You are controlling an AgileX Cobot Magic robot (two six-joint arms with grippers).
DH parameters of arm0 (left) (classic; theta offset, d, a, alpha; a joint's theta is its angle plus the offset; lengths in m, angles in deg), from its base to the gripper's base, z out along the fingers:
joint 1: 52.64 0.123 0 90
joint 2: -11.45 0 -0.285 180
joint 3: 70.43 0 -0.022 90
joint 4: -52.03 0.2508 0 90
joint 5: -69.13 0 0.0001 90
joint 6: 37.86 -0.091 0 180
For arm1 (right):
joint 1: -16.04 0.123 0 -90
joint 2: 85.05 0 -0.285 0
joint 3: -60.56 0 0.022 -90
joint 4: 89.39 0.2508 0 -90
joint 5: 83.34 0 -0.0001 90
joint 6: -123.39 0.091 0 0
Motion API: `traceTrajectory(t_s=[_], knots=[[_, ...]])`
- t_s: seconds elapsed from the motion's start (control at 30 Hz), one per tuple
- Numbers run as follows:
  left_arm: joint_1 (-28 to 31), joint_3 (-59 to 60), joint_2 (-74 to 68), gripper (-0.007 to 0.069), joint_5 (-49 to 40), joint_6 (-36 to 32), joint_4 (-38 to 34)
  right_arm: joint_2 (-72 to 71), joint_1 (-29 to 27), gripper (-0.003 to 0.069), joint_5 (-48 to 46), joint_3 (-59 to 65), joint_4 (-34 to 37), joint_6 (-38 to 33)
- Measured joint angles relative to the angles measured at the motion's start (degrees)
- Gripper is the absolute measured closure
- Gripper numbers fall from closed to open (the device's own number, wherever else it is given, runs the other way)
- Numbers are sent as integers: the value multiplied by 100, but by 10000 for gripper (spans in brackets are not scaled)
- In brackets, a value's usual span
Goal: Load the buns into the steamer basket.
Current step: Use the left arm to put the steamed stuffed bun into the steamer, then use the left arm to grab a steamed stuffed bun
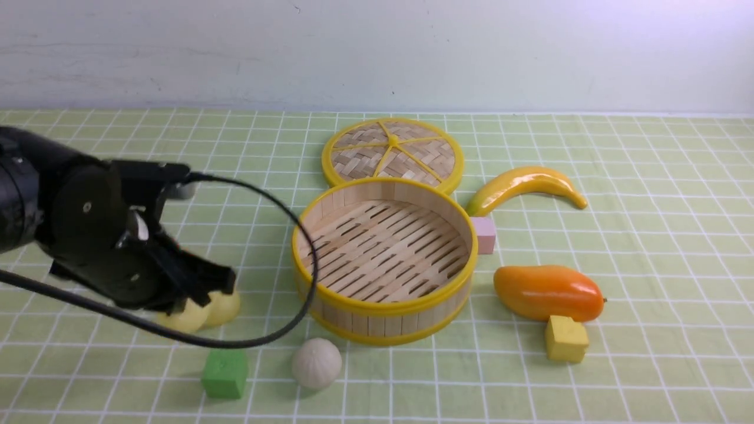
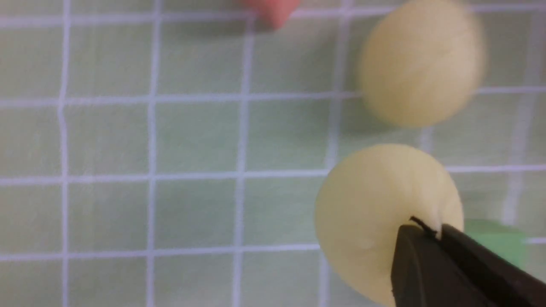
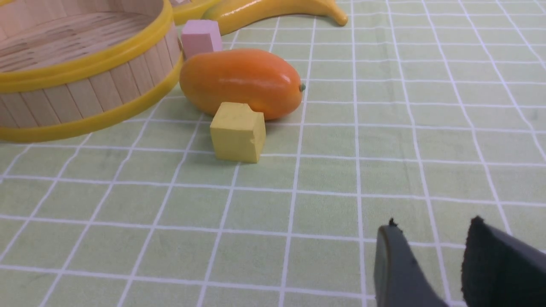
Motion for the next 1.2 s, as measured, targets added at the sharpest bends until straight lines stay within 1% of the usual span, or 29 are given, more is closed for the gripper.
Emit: traceTrajectory(t_s=[0.07,0.13,0.17,0.2,0.23,0.27,0.37,0.47,0.67,0.73,0.8,0.83,0.9,0.93,0.97,1.07,1.1,1.13,1.2], knots=[[-471,-467,18,638,10,-169,-212,0,0,420,0,0,0,0],[-724,-819,-148,638,34,-274,-278,0,0,420,0,0,0,0],[-748,-860,-202,638,39,-284,-288,0,0,420,0,0,0,0],[-931,-1200,-437,638,62,-359,-323,0,0,420,0,0,0,0],[-970,-1287,-514,638,60,-387,-330,0,0,420,0,0,0,0],[-1104,-1633,-855,638,83,-486,-374,0,0,420,0,0,0,0],[-1209,-2058,-1364,638,91,-596,-429,0,0,420,0,0,0,0],[-1237,-2758,-2165,638,-30,-651,-449,0,0,420,0,0,0,0],[-1237,-3334,-3066,629,-441,-664,-461,0,0,420,0,0,0,0],[-1237,-3433,-3188,599,-599,-664,-474,0,0,420,0,0,0,0],[-1237,-3542,-3236,533,-781,-664,-476,0,0,420,0,0,0,0],[-1237,-3542,-3236,533,-781,-664,-476,0,0,420,0,0,0,0],[-1237,-3719,-3160,413,-1002,-668,-481,0,0,420,0,0,0,0],[-1237,-3730,-3134,403,-1018,-668,-482,0,0,420,0,0,0,0],[-1237,-3822,-2998,341,-1156,-668,-488,0,0,420,0,0,0,0],[-1224,-3818,-2459,256,-1473,-668,-474,0,0,420,0,0,0,0],[-1222,-3806,-2407,256,-1497,-668,-475,0,0,420,0,0,0,0],[-1195,-3591,-1923,248,-1652,-619,-448,0,0,420,0,0,0,0],[-1058,-2907,-1333,277,-1655,-511,-448,0,0,420,0,0,0,0]])
